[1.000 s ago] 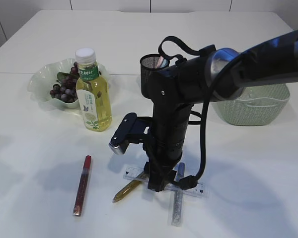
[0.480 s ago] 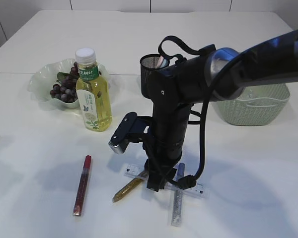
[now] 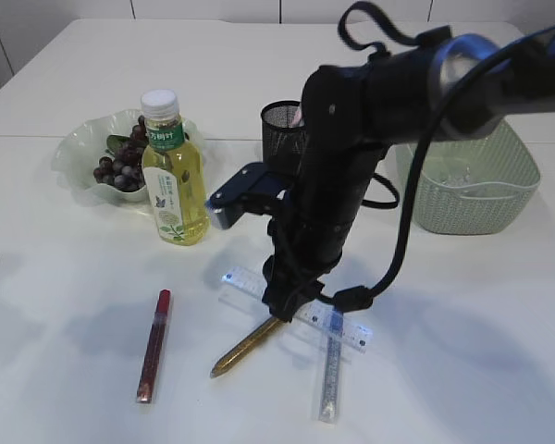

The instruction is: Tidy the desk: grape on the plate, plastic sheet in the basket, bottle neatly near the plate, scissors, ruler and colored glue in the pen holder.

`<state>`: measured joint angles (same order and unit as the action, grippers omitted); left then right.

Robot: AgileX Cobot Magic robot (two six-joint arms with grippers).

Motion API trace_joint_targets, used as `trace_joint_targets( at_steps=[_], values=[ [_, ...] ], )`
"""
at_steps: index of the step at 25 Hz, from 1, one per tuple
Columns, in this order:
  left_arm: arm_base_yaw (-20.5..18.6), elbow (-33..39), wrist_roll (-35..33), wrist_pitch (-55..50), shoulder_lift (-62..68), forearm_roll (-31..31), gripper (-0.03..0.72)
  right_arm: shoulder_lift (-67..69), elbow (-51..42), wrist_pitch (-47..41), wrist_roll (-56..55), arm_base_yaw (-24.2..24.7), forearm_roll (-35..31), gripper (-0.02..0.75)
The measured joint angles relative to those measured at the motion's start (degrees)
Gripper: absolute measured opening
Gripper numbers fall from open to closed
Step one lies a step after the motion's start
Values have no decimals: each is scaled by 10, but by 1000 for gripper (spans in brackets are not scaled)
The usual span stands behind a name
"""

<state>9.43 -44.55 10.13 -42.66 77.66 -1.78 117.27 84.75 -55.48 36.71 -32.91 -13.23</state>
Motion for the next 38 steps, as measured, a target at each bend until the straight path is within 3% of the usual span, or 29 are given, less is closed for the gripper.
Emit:
trace_joint_targets(
  at_steps=[6, 15, 25, 33, 38],
  values=[
    [0, 0, 0, 0, 0, 1, 298, -38, 16, -4, 31, 75, -97, 293],
    [0, 0, 0, -12, 0, 1, 298, -38, 120, 46, 82, 166, -265, 293],
    [0, 0, 0, -60, 0, 1, 298, 3, 171, 141, 229, 189, -508, 292],
    [0, 0, 0, -72, 0, 1, 298, 48, 174, 199, 464, 189, -757, 292],
    [0, 0, 0, -80, 0, 1, 298, 80, 209, 240, 593, 189, -866, 292]
  ],
)
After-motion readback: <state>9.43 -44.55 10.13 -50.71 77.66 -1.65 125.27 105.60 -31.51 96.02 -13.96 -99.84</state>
